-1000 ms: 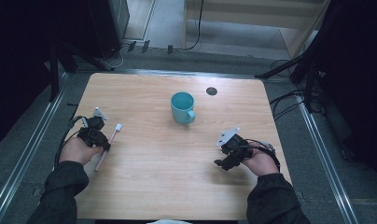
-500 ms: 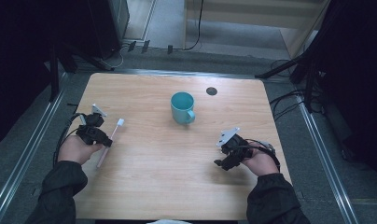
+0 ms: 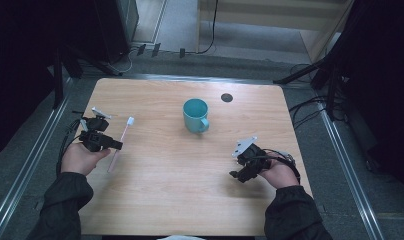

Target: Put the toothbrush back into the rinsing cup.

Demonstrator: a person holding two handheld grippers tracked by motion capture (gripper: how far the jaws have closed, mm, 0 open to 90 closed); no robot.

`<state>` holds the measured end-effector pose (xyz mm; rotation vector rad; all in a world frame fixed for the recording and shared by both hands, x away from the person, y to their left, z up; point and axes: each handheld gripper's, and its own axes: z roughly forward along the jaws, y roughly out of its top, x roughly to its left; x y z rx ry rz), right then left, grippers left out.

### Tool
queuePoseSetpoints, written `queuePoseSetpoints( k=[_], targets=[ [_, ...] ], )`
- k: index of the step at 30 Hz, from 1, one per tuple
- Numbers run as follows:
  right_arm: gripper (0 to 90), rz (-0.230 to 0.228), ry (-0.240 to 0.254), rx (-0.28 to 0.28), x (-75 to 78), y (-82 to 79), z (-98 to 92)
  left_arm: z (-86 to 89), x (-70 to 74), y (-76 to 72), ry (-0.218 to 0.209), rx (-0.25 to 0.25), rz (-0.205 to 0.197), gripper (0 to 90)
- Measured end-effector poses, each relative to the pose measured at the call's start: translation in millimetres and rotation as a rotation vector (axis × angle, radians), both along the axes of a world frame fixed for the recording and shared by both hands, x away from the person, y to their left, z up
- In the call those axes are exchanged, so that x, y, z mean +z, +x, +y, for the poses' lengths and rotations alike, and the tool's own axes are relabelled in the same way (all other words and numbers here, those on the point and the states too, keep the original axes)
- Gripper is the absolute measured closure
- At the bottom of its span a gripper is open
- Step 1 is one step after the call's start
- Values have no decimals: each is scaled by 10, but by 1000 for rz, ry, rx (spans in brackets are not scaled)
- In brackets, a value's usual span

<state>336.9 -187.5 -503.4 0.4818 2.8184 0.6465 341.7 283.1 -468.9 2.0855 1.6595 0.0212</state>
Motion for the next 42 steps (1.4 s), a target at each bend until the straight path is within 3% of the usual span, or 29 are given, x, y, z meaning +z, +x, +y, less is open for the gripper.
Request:
queuePoseSetpoints(
  k=[8, 9, 14, 17, 20, 21, 23, 24, 30, 31, 32, 33, 35, 39, 41, 42],
  targets=[
    [203, 0, 3, -5, 4, -1, -3, -68, 127, -63, -47, -7, -123, 837],
    [203, 0, 3, -5, 4, -1, -3, -68, 127, -63, -47, -7, -123, 838],
    [203, 2, 7, -6, 7, -2, -4, -149, 200, -107, -28, -20, -209, 837],
    [203, 5, 9, -8, 10, -4, -5, -169, 258, -128, -39, -27, -246, 837],
    [203, 6, 9, -9, 11, -4, -6, -189, 283, -144, -68, -34, -253, 837],
    [203, 6, 10, -9, 11, -3, -8, -218, 334, -179, -71, -46, -297, 837],
    [203, 6, 11, -9, 11, -3, -9, -235, 368, -186, -86, -53, -305, 837],
    [203, 5, 15, -8, 10, -6, -16, -260, 405, -196, -99, -62, -334, 837],
    [203, 4, 22, -17, 17, -35, -45, -319, 444, -198, -108, -68, -393, 838],
    [203, 5, 24, -19, 18, -42, -56, -338, 455, -203, -131, -71, -427, 838],
    [203, 5, 24, -19, 18, -42, -56, -338, 455, -203, -131, -71, -427, 837],
    [203, 2, 23, -17, 10, -52, -53, -358, 468, -210, -143, -83, -464, 837],
    [203, 5, 20, -16, 3, -73, -39, -383, 474, -213, -158, -74, -500, 837],
    [203, 3, 19, -9, -2, -99, -39, -449, 493, -211, -169, -86, -541, 838],
    [203, 4, 18, -12, -1, -102, -57, -475, 516, -208, -212, -85, -549, 838],
    [203, 6, 22, -19, -2, -105, -65, -475, 516, -208, -212, -85, -549, 838]
  ],
)
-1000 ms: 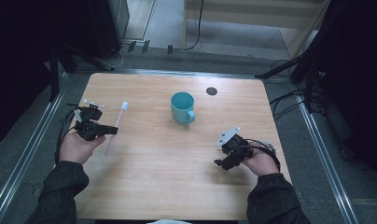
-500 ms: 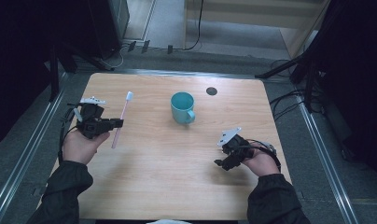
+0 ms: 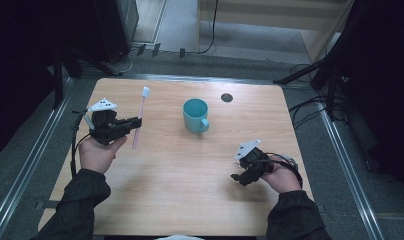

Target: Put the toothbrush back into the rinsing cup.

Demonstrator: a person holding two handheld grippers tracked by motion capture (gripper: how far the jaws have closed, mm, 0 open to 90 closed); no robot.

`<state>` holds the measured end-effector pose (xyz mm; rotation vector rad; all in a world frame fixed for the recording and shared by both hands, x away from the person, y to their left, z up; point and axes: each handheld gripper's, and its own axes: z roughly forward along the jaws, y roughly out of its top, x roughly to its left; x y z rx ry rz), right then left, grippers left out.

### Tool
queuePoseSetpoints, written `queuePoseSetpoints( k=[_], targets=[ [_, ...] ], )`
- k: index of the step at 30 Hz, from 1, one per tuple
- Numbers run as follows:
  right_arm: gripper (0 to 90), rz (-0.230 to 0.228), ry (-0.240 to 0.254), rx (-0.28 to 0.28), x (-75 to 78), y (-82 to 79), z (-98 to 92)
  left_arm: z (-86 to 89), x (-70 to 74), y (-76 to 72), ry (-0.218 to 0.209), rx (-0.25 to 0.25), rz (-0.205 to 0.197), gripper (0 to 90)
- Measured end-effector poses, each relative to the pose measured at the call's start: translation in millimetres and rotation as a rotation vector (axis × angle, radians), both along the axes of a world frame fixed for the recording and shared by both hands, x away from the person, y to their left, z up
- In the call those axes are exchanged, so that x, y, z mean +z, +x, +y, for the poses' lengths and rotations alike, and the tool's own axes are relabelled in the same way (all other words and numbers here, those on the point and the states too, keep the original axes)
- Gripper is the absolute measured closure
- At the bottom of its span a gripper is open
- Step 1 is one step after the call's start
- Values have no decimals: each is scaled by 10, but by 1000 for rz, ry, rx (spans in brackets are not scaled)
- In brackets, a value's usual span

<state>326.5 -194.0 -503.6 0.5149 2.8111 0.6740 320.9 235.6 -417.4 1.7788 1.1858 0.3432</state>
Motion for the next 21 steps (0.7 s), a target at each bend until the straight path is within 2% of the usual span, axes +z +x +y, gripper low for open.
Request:
queuePoseSetpoints(
  k=[3, 10, 13, 16, 21],
  targets=[
    [203, 1, 5, -11, 1, 3, -27, -59, 49, -1, -9, -8, -44, 838],
    [203, -5, 15, -17, 15, 5, -43, -76, 40, 50, -45, 4, -59, 838],
    [203, -6, 17, -20, 22, 3, -42, -116, 46, 88, -43, 1, -61, 839],
    [203, -9, 21, -24, 29, 7, -49, -235, 80, 149, 6, -7, -71, 839],
    [203, -9, 25, -28, 30, 10, -60, -323, 112, 229, 13, -20, -67, 839]
  ],
)
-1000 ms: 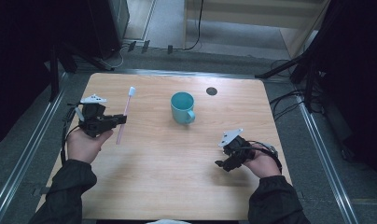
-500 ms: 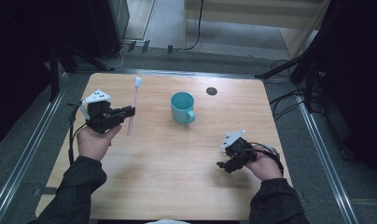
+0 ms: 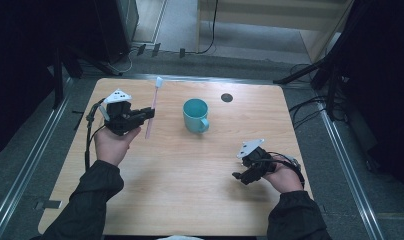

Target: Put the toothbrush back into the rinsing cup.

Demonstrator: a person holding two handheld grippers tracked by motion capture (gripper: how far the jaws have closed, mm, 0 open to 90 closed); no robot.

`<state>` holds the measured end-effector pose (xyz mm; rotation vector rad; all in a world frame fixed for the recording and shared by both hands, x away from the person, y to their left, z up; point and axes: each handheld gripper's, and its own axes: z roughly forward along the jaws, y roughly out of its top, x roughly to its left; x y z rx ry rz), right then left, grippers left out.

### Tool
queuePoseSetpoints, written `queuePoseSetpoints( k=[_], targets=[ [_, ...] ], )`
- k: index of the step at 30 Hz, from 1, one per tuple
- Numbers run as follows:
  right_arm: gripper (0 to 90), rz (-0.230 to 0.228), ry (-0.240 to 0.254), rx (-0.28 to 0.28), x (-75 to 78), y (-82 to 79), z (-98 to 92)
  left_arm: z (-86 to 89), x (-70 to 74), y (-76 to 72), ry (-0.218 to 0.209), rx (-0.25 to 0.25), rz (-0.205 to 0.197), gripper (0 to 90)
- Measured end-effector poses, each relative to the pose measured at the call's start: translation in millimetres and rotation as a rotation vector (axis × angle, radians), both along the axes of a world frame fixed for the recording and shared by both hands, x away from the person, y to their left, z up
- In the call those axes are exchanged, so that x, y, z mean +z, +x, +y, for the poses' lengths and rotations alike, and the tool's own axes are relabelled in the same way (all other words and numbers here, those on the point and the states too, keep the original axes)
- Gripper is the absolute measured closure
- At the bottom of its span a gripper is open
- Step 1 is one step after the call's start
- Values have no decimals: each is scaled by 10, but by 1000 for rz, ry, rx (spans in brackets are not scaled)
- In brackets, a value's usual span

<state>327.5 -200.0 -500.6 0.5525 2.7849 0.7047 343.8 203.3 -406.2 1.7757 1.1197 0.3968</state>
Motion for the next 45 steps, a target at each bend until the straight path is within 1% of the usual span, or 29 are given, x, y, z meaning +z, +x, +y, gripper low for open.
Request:
queuePoseSetpoints(
  k=[2, 6, 8, 10, 11, 12, 15, 16, 21, 23, 25, 28, 29, 30, 33, 34, 35, 38, 39, 41, 42, 43, 44, 45],
  targets=[
    [203, 1, 1, 1, 2, 0, -3, -53, 34, 56, 7, -1, -7, 839],
    [203, 3, 0, -1, 3, 1, -10, -99, 56, 107, 15, 2, -18, 839],
    [203, 2, 0, 3, 5, 3, -7, -128, 60, 155, 3, 1, -10, 839],
    [203, -1, 2, 9, 11, 11, 9, -190, 62, 210, 5, -1, -13, 839],
    [203, -1, 2, 9, 11, 11, 9, -190, 62, 210, 5, -1, -13, 839],
    [203, -1, 3, 13, 13, 18, 21, -237, 69, 251, 1, -5, -10, 839],
    [203, -2, 6, 17, 15, 27, 33, -290, 75, 288, -3, -7, -12, 839],
    [203, -3, 6, 21, 18, 36, 43, -336, 89, 321, -2, -13, -12, 839],
    [203, -1, 10, 24, 19, 49, 60, -412, 117, 380, 1, -18, -17, 839],
    [203, -2, 11, 29, 21, 57, 70, -453, 126, 427, -7, -10, -17, 839],
    [203, -3, 12, 32, 23, 61, 75, -475, 127, 455, -6, -11, -17, 839],
    [203, -3, 14, 33, 22, 62, 80, -511, 121, 469, -8, -8, -20, 840],
    [203, -1, 13, 31, 22, 61, 81, -557, 118, 484, -4, -3, -28, 839],
    [203, -2, 13, 30, 21, 61, 79, -573, 121, 497, -1, -10, -26, 839],
    [203, -2, 13, 31, 26, 62, 76, -651, 132, 539, -1, -8, -30, 839],
    [203, -3, 13, 31, 26, 62, 77, -651, 132, 539, -1, -8, -30, 840],
    [203, -4, 13, 32, 26, 62, 77, -676, 138, 557, 6, -10, -35, 839],
    [203, -5, 15, 31, 28, 62, 76, -772, 164, 624, 6, -15, -45, 839],
    [203, -5, 16, 30, 28, 62, 77, -772, 164, 624, 6, -15, -45, 839],
    [203, -5, 16, 30, 28, 62, 76, -818, 176, 659, 1, -16, -46, 839],
    [203, -5, 15, 29, 27, 62, 72, -868, 193, 695, 1, -18, -46, 840],
    [203, -5, 15, 29, 27, 62, 72, -868, 193, 695, 1, -18, -46, 840],
    [203, -5, 16, 29, 27, 63, 65, -915, 211, 739, 7, -24, -45, 839],
    [203, -5, 16, 29, 27, 63, 65, -915, 211, 739, 7, -24, -45, 839]
  ],
)
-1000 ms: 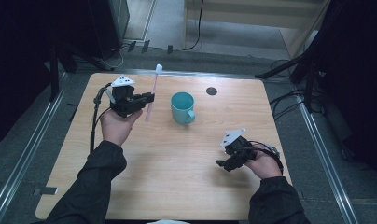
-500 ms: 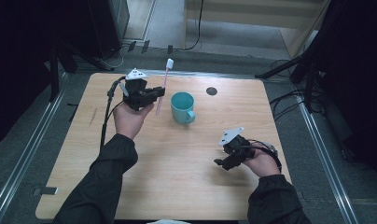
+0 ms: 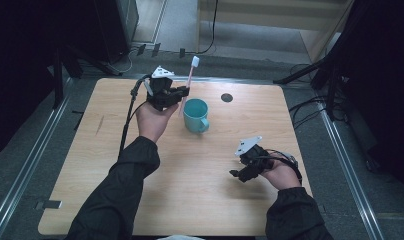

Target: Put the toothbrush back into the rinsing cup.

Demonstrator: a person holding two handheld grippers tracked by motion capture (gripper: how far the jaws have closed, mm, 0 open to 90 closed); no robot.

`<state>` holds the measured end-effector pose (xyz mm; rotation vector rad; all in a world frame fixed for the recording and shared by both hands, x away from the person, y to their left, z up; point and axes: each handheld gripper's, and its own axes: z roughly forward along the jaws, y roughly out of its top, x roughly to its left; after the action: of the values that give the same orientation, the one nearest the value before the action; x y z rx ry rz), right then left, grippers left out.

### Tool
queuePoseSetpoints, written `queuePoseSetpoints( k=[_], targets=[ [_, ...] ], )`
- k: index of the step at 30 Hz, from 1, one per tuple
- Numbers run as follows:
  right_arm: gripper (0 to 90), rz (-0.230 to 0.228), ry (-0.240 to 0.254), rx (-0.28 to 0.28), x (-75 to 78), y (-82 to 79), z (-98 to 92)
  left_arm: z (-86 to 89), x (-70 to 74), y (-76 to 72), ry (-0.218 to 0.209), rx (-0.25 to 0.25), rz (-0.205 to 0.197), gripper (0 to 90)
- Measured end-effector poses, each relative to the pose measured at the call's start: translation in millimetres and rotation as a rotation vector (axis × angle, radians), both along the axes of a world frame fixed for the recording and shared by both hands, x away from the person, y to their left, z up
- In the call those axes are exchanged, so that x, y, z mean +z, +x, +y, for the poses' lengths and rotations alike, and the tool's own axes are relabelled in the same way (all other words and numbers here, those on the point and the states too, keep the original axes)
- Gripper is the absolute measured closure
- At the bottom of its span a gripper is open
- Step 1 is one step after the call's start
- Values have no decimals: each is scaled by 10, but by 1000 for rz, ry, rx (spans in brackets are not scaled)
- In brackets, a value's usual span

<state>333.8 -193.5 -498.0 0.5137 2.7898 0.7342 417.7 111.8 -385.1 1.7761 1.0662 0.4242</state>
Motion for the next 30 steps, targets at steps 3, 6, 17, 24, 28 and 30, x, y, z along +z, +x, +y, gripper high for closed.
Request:
queuePoseSetpoints(
  k=[3, 6, 17, 24, 28, 30],
  targets=[
    [203, -3, 2, -7, 3, 0, -11, -88, 12, 88, 4, -4, -10, 839],
    [203, 1, 7, -6, 2, -4, -13, -126, 10, 131, 6, -13, -10, 839],
    [203, 2, 13, -22, -2, -49, -53, -268, -74, 357, 10, -12, 9, 839],
    [203, 0, 9, -22, -3, -65, -83, -368, -193, 416, 20, -15, 14, 839],
    [203, -1, 10, -21, -4, -63, -78, -395, -262, 439, 37, -14, 23, 839],
    [203, 1, 8, -22, -7, -63, -74, -397, -278, 443, 34, -12, 27, 839]
  ],
)
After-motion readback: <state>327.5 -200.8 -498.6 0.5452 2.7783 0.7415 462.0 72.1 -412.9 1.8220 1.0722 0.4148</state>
